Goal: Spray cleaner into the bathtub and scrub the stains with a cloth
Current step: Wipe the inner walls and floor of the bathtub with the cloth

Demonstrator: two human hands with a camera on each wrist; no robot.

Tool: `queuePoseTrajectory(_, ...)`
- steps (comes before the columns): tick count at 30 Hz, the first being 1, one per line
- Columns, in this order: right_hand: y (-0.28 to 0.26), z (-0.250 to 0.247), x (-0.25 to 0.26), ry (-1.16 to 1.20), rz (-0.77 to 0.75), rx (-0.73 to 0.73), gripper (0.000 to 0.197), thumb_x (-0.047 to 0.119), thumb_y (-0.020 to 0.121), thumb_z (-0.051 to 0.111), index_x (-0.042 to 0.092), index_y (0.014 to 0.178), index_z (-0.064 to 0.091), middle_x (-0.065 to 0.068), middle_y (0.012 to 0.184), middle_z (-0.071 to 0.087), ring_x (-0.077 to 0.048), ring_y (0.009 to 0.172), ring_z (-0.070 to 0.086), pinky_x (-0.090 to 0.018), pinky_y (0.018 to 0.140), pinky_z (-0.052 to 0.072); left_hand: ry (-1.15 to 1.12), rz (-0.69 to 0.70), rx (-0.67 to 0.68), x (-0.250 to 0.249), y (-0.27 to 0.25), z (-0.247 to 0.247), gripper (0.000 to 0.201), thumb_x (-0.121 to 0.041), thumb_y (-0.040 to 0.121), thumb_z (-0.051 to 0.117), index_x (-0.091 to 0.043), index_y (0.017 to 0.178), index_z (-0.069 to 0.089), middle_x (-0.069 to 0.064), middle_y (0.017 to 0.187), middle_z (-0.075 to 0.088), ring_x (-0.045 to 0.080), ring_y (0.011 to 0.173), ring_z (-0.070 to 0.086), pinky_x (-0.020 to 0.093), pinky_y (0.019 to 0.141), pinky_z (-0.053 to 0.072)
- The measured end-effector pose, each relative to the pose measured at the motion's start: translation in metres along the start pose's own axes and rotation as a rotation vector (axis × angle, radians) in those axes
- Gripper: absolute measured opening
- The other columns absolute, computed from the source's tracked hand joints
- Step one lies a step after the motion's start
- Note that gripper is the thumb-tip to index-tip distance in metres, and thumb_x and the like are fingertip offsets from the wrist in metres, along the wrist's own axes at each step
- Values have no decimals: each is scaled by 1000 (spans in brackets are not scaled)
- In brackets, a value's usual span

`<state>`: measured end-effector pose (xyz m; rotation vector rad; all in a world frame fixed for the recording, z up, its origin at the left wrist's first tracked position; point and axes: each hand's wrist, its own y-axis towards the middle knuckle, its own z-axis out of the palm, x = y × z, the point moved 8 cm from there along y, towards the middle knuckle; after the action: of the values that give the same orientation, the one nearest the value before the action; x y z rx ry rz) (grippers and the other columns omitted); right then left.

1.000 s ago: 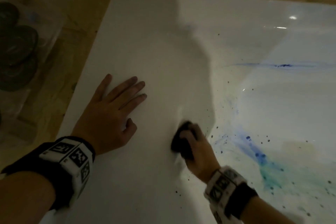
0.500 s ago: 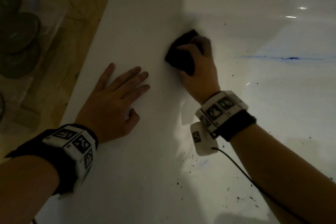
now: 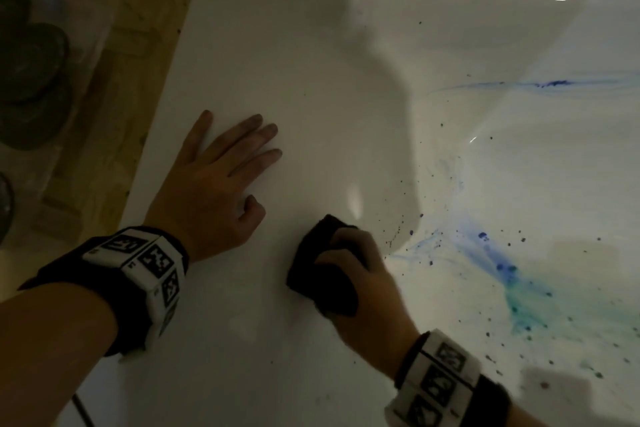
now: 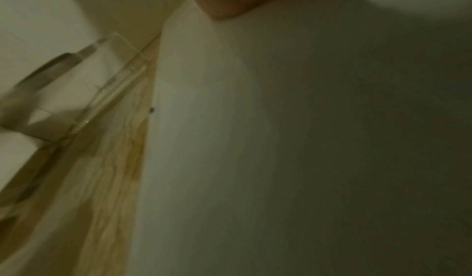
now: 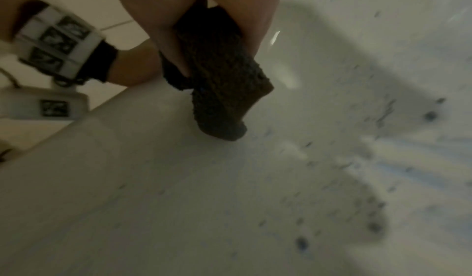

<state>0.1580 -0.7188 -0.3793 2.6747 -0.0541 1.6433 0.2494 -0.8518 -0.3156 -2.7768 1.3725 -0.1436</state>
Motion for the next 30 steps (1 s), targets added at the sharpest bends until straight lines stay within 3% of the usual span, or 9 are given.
queuePoseTrajectory(4,9,28,3,-103,-6,16,36,21,70,64,24,102,49,0,122,37,-21,92,58,-16,85,45,-12,-8,-12,0,-2,1,55,-24,74,42,-9,123,60,7,142,45,20,134,36,56,111,19)
queuePoseTrajectory(8,28,-4,-67,71,333,-226,26,-12,71,60,5,91,58,-6,108,43,-13,87,48,-3,77,40,-20,5,-13,1,0,1,54,-24,74,42,-9,123,60,7,142,45,20,135,35,54,113,16)
queuePoseTrajectory(11,27,-27,-114,139,617,-354,14,-7,81,52,6,87,51,-6,112,40,-11,76,48,-6,74,46,-21,-2,-27,1,-1,1,54,-24,74,42,-10,123,60,6,141,46,20,135,36,52,114,15)
queuePoseTrajectory(13,28,-30,-121,153,672,-293,13,-2,83,54,6,94,53,-7,116,39,-14,80,48,-12,83,45,1,4,-38,2,-2,1,54,-24,74,41,-10,123,60,6,141,46,20,134,37,51,114,14)
queuePoseTrajectory(15,22,-32,-109,217,686,-242,15,3,84,59,9,96,53,-6,116,40,-14,83,50,-6,74,39,25,4,-19,3,-1,1,54,-24,74,40,-11,123,58,6,142,46,20,134,36,50,113,13)
queuePoseTrajectory(17,0,-32,-92,324,716,-178,18,7,81,65,12,96,57,-8,118,49,-18,91,57,-16,76,44,49,11,33,0,0,3,56,-27,75,38,-12,126,55,6,144,43,21,136,33,50,113,10)
queuePoseTrajectory(21,-71,-24,-43,557,715,-23,13,10,82,65,16,93,64,-10,106,60,-22,94,62,-24,79,51,89,-43,234,-4,-7,7,68,-41,81,34,-15,144,33,2,156,17,18,144,10,45,114,-5)
queuePoseTrajectory(26,-116,10,-12,457,666,159,42,13,82,66,17,122,55,3,124,35,-14,111,45,-28,104,40,297,5,760,-28,-55,20,104,-69,81,44,-18,146,-19,0,150,-33,17,140,-26,41,112,-17)
queuePoseTrajectory(30,-117,40,32,294,391,159,54,12,87,59,22,137,42,7,138,25,-10,129,29,6,97,10,401,61,919,-51,-119,31,138,-72,63,63,-11,132,-39,9,137,-48,25,135,-34,44,108,-24)
